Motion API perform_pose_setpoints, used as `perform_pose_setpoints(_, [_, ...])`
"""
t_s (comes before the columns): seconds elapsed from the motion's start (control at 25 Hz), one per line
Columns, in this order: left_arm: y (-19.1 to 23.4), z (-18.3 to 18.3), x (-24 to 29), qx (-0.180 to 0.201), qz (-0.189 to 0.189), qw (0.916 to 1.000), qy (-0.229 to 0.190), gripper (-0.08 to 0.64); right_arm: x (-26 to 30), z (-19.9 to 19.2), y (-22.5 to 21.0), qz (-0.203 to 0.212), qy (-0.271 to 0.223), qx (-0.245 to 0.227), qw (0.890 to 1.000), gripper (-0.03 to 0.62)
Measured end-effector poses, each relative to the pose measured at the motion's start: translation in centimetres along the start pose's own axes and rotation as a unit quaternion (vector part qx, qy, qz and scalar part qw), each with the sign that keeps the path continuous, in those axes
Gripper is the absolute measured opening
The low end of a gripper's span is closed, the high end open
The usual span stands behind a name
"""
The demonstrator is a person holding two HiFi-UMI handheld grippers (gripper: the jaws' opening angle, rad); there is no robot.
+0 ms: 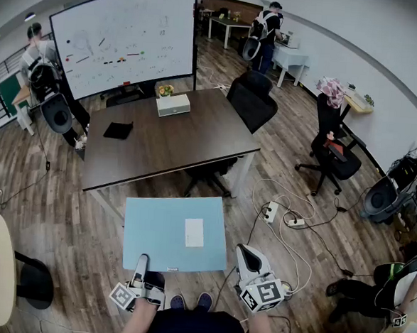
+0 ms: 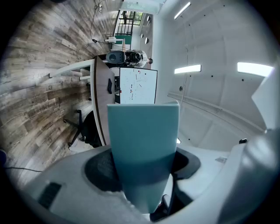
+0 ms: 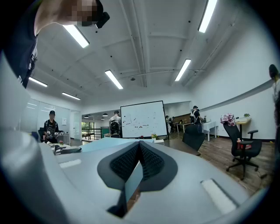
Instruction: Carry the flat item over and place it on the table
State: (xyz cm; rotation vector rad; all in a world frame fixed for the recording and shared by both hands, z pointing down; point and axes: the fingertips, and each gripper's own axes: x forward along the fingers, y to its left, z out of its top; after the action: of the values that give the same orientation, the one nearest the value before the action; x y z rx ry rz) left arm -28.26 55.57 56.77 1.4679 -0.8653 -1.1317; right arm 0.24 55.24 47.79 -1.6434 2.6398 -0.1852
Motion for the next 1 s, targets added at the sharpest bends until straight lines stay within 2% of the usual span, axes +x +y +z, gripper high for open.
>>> perform_pose_setpoints(0.48, [-0.2, -0.9, -0.2, 0.004, 0.003, 1.0000, 0.002, 0.270, -0.3, -0.3, 0.1, 0.008, -0.001, 0.011, 1.000, 0.009])
perform_pose_setpoints(1.0, [0.0, -4.3, 0.8, -0.002, -0.004, 1.0000, -0.002, 0.270, -2.0, -0.7, -3.6, -0.009, -0.003, 0.006, 1.000, 0.009])
